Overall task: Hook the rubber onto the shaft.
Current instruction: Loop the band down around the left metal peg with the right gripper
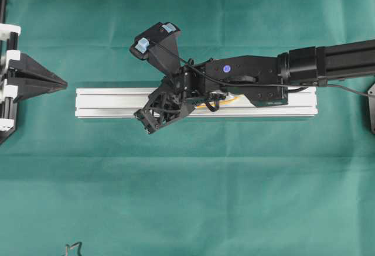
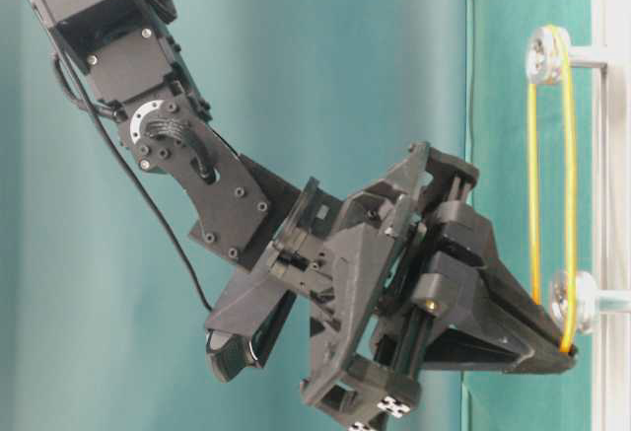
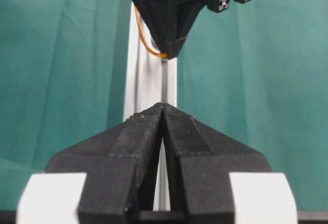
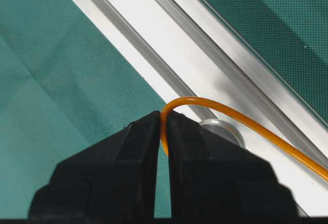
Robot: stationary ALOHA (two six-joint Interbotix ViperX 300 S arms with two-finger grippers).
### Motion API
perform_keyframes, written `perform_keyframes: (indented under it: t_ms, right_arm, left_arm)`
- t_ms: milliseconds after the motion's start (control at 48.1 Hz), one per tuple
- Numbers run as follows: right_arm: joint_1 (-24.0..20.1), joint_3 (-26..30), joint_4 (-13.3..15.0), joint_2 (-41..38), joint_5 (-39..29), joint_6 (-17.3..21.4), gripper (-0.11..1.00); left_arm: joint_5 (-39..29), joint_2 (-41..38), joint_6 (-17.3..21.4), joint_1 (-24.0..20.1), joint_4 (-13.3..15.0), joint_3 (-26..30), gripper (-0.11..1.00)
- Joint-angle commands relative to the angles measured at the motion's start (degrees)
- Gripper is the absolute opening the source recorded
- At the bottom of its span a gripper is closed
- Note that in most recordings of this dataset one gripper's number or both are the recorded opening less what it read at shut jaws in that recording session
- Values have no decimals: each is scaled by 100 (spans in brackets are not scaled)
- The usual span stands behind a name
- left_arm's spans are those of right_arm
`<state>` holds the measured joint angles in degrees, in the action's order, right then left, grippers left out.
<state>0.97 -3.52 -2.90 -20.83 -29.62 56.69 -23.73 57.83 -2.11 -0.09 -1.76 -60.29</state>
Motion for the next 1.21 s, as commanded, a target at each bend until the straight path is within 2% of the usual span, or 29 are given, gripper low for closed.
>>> perform_keyframes:
  t_ms: [0,562,1186]
  right_arm:
    - [-18,193,-18,97,79,0,8]
    - [-105,167,-229,-26,0,-44,8]
    - [-229,62,-220,70,-237,-44,8]
  left_arm:
    - [26,-53,-9,-9,-9,88,0]
    - [26,-53,-9,0,-18,70,0]
    - [26,-53,-9,-9,-9,18,0]
